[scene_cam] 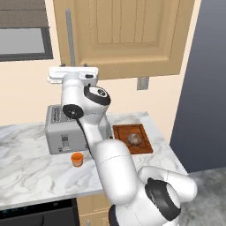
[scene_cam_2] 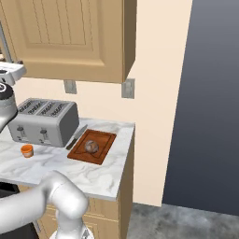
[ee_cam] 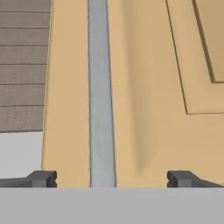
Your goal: Pick the bread, place it on the cutting board, pick the jam, place it on the counter, and close the cabinet.
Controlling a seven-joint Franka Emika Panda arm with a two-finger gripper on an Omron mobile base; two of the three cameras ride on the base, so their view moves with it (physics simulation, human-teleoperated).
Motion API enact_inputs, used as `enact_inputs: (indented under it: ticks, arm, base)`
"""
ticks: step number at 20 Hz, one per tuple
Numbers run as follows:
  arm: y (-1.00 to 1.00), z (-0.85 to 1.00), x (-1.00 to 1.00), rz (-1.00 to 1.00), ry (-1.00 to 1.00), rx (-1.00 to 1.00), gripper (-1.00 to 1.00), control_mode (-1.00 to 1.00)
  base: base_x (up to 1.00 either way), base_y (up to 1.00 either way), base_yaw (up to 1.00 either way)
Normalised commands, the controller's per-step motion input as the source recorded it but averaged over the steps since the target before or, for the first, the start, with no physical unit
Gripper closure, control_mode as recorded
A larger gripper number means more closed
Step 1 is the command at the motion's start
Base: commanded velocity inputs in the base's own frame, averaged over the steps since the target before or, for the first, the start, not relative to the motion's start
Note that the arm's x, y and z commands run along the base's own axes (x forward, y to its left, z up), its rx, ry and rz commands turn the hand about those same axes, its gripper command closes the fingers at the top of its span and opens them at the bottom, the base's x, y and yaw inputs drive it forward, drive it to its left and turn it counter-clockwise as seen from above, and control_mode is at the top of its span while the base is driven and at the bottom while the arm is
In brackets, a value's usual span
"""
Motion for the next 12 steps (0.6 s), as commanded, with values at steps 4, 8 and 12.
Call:
enact_inputs:
  ticks: [4,8,12]
  arm:
    - [0.00,0.00,0.32,0.00,0.00,0.00,-1.00,-1.00]
    - [0.00,0.00,0.28,0.00,0.00,0.00,-1.00,-1.00]
    - [0.00,0.00,0.20,0.00,0.00,0.00,-1.00,-1.00]
  base:
    - [0.00,0.00,0.00]
    - [0.00,0.00,0.00]
    - [0.00,0.00,0.00]
